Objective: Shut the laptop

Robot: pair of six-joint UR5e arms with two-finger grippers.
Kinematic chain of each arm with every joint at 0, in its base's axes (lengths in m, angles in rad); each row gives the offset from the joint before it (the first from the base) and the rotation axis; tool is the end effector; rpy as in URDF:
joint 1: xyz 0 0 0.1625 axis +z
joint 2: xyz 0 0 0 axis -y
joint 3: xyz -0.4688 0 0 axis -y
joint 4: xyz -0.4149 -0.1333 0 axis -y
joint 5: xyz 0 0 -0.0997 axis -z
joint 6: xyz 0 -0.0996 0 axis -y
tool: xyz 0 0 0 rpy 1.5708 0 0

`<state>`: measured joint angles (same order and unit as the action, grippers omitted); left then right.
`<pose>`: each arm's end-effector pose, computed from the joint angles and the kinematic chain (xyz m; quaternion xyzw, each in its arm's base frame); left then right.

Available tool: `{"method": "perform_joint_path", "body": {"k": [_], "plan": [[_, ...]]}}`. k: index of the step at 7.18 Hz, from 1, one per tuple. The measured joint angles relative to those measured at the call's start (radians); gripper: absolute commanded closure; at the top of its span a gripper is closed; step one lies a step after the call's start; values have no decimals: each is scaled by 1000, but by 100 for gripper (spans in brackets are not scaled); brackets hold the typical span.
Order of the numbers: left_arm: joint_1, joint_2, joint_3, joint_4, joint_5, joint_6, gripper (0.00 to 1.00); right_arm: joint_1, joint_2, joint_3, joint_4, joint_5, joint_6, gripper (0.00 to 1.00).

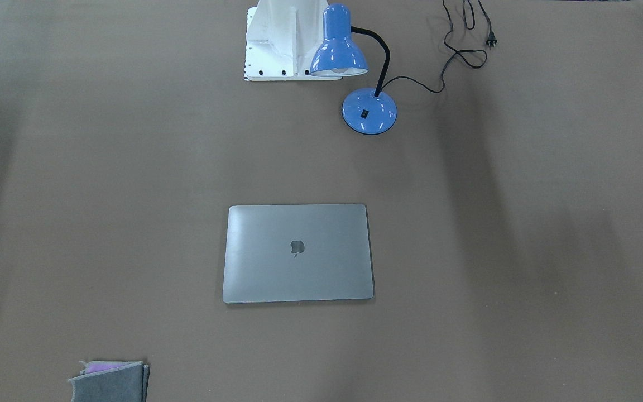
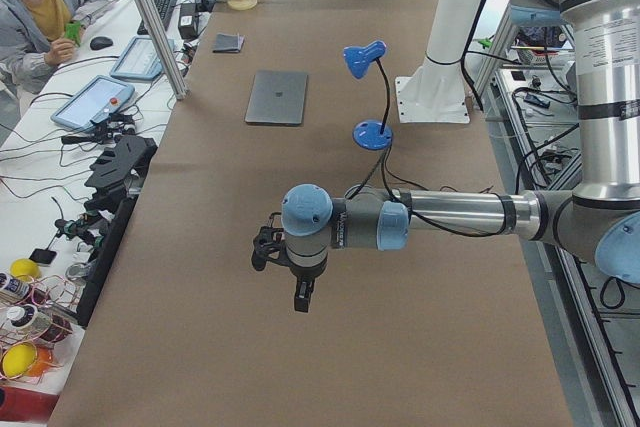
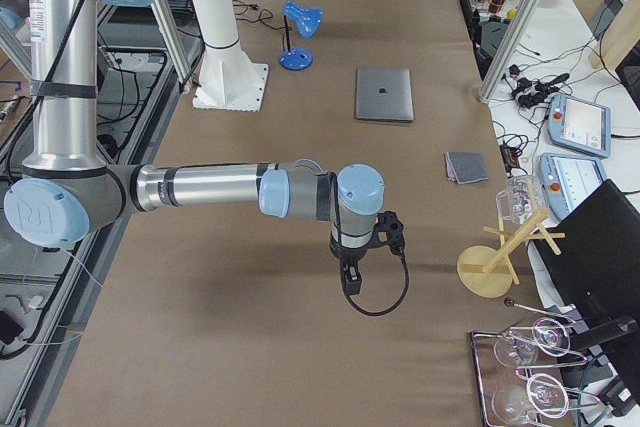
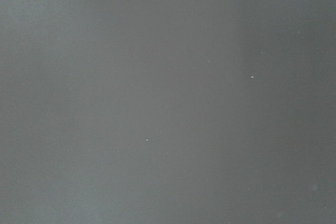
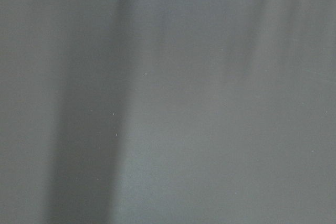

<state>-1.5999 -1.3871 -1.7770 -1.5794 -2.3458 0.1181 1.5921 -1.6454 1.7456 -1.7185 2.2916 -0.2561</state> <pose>-0.0761 -0.4290 0.6821 0.0421 0.3757 0.0471 0.9246 0.0776 -0.4724 0.6680 0.0267 -0.3522 -0.1013 0.9300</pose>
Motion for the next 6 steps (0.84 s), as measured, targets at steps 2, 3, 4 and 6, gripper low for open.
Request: {"method": "perform_joint_path", "body": {"k": [2,3,4,6], "plan": [[0,-1,0,-1,-2,0,2,0,1,0,0,1,1,0],[0,-1,1,-1,-2,0,2,0,2,0,-2,5,1,0],[0,-1,2,-1,-3,0,2,0,2,0,-3,14,1,0],[1,-1,5,-1,-3,0,2,0,2,1,0,24,-1,0]]}}
